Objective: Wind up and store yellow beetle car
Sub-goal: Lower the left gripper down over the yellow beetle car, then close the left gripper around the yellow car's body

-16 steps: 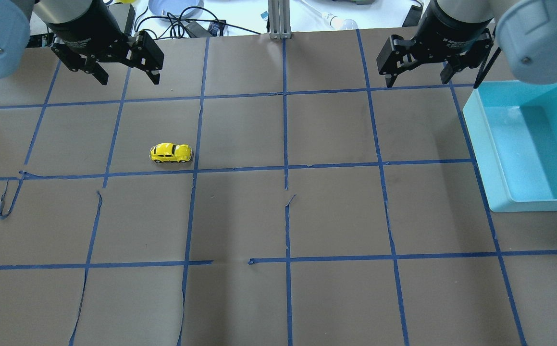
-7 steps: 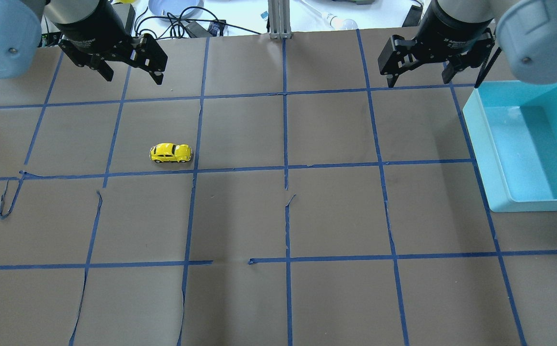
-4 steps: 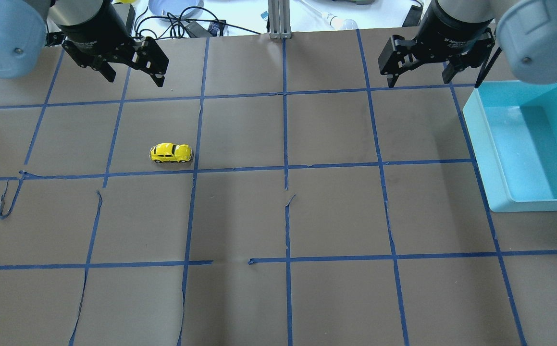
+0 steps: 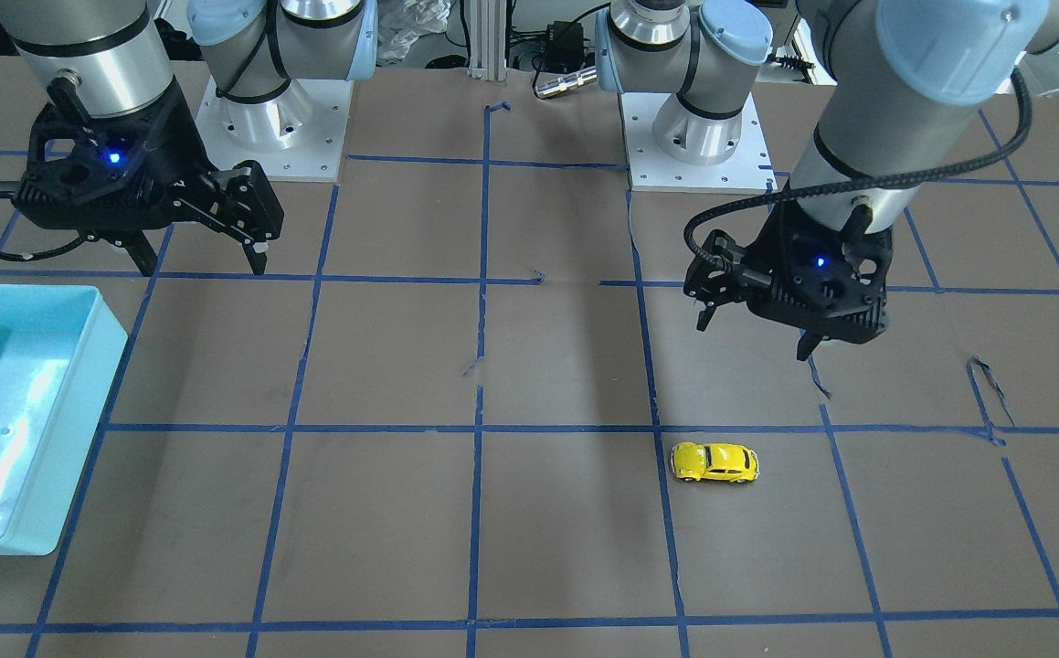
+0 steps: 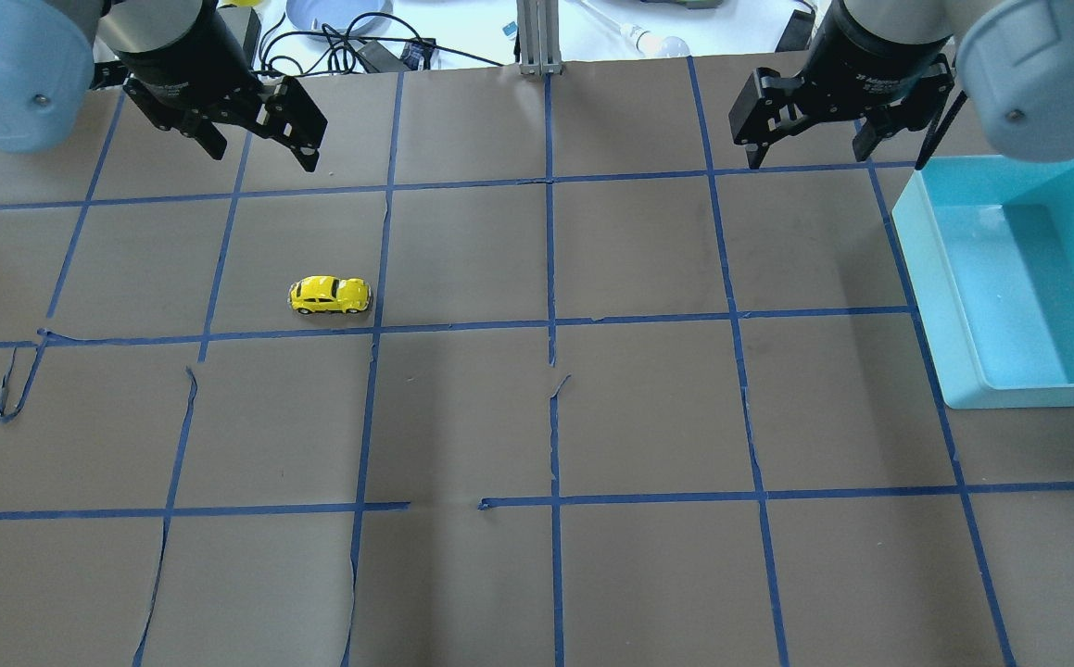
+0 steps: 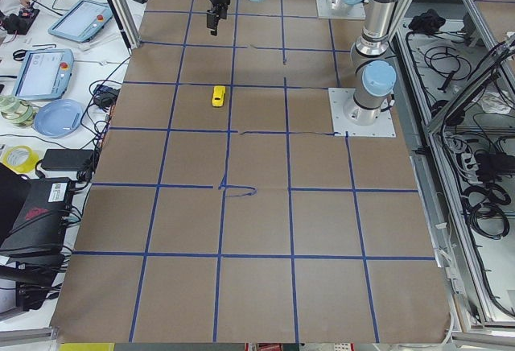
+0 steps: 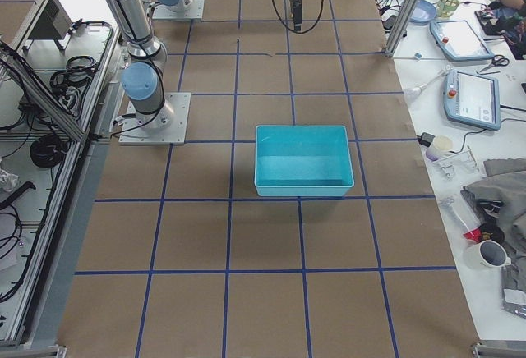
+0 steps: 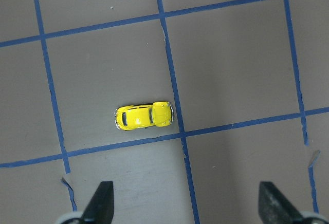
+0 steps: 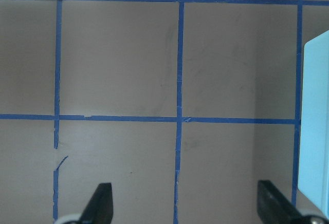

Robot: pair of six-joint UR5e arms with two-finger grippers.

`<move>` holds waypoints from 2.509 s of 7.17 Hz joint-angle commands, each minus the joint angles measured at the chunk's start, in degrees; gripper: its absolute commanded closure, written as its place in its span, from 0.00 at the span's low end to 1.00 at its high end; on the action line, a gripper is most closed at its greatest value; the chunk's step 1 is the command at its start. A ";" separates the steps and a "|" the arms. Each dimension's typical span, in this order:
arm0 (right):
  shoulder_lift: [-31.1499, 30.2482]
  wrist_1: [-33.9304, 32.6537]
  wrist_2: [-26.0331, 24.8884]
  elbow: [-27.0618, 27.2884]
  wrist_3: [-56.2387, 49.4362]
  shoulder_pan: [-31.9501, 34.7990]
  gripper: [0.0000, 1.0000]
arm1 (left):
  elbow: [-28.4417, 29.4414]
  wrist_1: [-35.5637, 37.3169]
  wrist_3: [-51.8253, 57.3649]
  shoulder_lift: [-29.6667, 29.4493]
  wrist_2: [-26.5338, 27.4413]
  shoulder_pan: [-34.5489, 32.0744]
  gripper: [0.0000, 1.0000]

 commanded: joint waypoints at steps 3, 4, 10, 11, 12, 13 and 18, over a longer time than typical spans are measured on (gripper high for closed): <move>0.01 0.01 0.11 0.00 0.00 0.00 0.00 | -15.80 23.03 24.72 -6.55 0.55 0.61 0.00; 0.01 -0.07 0.11 0.00 0.00 0.00 0.00 | -17.32 25.79 34.36 -8.49 0.64 0.79 0.00; 0.01 -0.08 0.11 0.00 0.00 0.09 0.00 | -17.08 30.01 73.91 -15.88 3.89 4.57 0.01; 0.01 -0.08 0.11 0.00 0.00 0.09 0.00 | -17.07 31.08 76.62 -16.59 3.72 4.57 0.04; 0.09 -0.08 0.11 0.00 0.00 0.09 0.00 | -17.07 31.61 77.86 -17.03 3.63 4.57 0.06; 0.09 -0.08 0.11 0.00 0.00 0.00 0.00 | -17.07 31.61 76.66 -17.55 3.63 4.57 0.05; 0.09 0.01 0.02 0.00 0.00 0.09 0.00 | -16.99 30.91 70.49 -18.00 0.03 4.74 0.12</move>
